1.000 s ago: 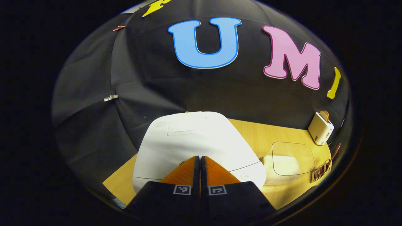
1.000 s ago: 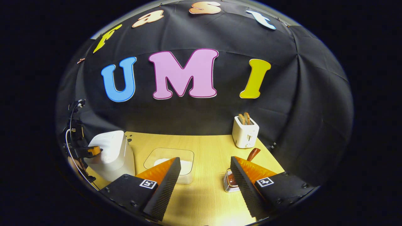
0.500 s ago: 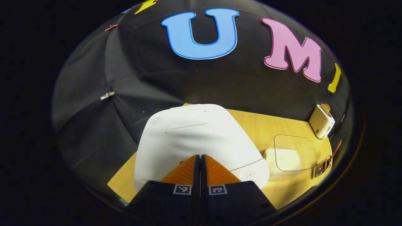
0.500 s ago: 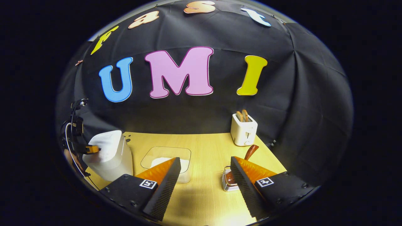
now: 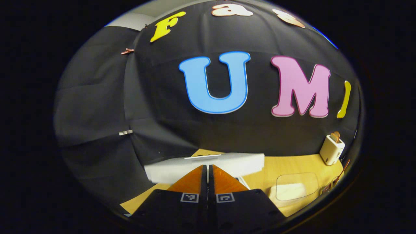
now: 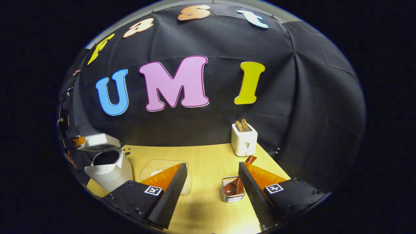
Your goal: Close the left gripper, press the button to open the rice cooker; take a wooden spoon from the chopstick holder with the right hand, scoop a spoonful of rice and pour it into the rice cooker, then put the wooden spoon back into the chopstick holder.
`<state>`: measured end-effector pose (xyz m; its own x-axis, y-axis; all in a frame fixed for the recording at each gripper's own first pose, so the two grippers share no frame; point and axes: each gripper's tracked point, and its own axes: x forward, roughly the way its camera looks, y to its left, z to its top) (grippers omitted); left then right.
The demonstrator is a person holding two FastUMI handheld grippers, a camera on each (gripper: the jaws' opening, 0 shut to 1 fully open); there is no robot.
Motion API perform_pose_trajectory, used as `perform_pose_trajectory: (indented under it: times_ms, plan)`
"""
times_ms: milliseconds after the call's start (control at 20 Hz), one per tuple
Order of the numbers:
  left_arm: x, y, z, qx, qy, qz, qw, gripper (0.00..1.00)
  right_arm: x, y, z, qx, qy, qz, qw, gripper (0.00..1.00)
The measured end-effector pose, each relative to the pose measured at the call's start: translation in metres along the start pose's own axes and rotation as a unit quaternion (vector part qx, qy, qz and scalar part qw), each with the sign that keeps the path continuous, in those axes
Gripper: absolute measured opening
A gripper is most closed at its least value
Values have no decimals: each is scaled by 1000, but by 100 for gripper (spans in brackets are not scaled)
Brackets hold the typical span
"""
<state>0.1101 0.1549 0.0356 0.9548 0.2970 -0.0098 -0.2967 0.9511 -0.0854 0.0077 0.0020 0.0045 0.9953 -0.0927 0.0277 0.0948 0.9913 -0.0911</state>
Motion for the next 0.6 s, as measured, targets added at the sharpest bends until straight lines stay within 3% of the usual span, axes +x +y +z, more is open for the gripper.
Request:
perform_pose_trajectory:
  times_ms: [200,550,600]
  plan:
    - [-27,-9,7,-38,-19,-20,999,5,-1,-16,3,4,-7,-5,1000,98]
    - [-85,-53,-28,-38,-12,-70,997,5,13,-46,9,0,-18,4,1000,98]
    - [-93,-63,-34,-34,-6,-78,996,9,18,-51,9,1,-19,7,1000,98]
